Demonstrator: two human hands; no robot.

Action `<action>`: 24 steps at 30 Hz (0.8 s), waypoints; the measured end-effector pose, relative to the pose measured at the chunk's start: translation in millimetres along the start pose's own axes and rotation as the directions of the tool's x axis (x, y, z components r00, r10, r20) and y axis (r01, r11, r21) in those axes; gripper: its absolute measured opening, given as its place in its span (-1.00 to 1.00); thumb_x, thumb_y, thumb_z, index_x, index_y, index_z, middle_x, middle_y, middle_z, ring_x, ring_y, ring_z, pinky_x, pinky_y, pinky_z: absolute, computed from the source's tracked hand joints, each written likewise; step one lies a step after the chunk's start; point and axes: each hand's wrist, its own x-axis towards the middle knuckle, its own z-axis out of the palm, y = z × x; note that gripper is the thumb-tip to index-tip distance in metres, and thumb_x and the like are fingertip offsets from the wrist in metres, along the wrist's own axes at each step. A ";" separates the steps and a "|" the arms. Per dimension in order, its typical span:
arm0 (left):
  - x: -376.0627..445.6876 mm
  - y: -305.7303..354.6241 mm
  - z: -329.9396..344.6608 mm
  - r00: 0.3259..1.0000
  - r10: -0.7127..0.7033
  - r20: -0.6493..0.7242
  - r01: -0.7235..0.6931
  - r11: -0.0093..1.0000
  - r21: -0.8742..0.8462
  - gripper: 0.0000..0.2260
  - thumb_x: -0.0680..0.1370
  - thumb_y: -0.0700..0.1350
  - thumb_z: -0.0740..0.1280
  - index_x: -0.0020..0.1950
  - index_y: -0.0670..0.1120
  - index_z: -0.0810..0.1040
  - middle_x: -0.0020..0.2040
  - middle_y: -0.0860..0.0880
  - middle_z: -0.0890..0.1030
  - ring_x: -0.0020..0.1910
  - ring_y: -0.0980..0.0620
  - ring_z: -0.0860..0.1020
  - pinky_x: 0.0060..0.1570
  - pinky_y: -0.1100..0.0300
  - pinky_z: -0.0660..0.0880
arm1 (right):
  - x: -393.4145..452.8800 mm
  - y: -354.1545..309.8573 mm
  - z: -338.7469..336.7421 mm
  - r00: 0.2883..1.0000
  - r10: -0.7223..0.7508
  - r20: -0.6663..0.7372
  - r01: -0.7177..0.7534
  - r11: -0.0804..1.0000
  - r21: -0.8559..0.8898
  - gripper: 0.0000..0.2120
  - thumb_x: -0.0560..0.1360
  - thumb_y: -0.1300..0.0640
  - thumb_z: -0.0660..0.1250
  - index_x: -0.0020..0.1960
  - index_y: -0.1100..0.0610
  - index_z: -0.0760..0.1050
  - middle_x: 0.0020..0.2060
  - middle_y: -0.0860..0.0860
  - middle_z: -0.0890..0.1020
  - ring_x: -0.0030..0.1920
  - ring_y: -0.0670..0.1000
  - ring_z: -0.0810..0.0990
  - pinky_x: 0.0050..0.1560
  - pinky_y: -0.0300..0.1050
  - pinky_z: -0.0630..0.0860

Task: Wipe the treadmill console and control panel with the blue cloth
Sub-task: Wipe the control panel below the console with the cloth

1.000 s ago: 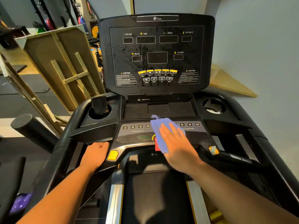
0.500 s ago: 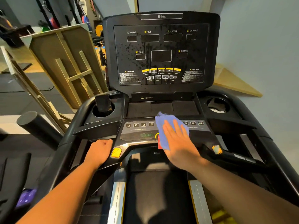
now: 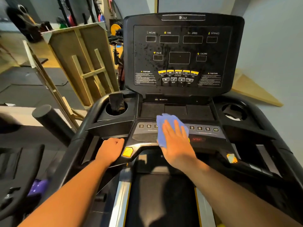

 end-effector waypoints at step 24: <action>-4.0 0.8 -2.5 0.998 -0.022 0.055 0.025 0.998 -0.053 -0.60 0.65 0.00 0.18 -0.27 -0.18 0.58 -0.30 -0.13 0.66 -0.24 -0.10 0.63 -0.08 -0.03 0.56 | 44.0 -7.5 -18.0 0.973 -0.147 0.178 0.143 0.989 0.034 -0.34 0.59 -0.02 0.17 0.63 0.11 0.06 0.57 0.07 0.23 0.58 0.18 0.11 0.57 0.18 0.03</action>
